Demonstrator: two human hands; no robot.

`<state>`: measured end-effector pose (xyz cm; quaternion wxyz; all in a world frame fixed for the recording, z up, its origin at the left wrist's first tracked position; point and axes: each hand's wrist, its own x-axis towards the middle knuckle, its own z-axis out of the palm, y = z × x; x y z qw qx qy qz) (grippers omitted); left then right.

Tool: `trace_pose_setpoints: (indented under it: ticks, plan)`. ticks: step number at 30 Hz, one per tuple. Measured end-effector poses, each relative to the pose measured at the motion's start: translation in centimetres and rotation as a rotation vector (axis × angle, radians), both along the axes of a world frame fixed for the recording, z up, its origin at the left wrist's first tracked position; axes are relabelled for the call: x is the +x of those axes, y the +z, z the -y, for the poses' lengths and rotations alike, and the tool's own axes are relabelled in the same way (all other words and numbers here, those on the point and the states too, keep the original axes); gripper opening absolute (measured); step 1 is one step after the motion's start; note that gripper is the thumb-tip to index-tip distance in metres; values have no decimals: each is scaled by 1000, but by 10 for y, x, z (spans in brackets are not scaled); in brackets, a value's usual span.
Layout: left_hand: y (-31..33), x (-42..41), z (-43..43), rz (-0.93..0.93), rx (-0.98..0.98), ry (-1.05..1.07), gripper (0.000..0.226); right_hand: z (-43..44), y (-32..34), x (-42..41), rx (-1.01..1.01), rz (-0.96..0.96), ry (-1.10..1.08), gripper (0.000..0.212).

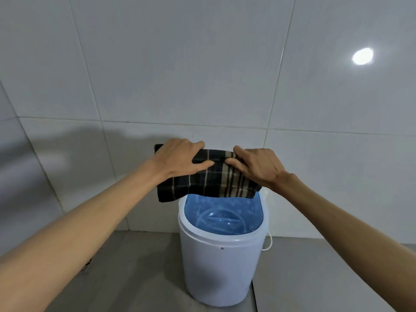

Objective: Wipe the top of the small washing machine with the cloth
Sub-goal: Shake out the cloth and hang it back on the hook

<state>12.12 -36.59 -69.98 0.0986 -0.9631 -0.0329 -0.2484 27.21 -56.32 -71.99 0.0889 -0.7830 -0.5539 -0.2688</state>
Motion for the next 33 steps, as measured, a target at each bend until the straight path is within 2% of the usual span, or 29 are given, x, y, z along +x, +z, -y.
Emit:
trace_pose_setpoints:
  ticks: [6,9,12,17,21,27,33]
  plan:
    - [-60,48,-56,-74,-80,1,50,-62,-46,55,-69,-32,21,47]
    - [-50,58,-79,-60,-111,-2,48,-87,-41,69,-64,-36,47,48]
    - [-13,61,-100,-49,-107,-1,47,-109,-4,75,-76,-48,61,46]
    - [93,47,-130,-13,-63,15,43,-144,108,69,-88,-60,70,42]
    - [202,28,-152,-20,-116,77,34,-173,222,53,-94,-44,91,44]
    - [364,3,-184,14,-31,107,23,-210,379,39,-47,-49,150,45]
    - [509,-18,-216,41,11,172,28,-255,513,25,38,-39,205,44]
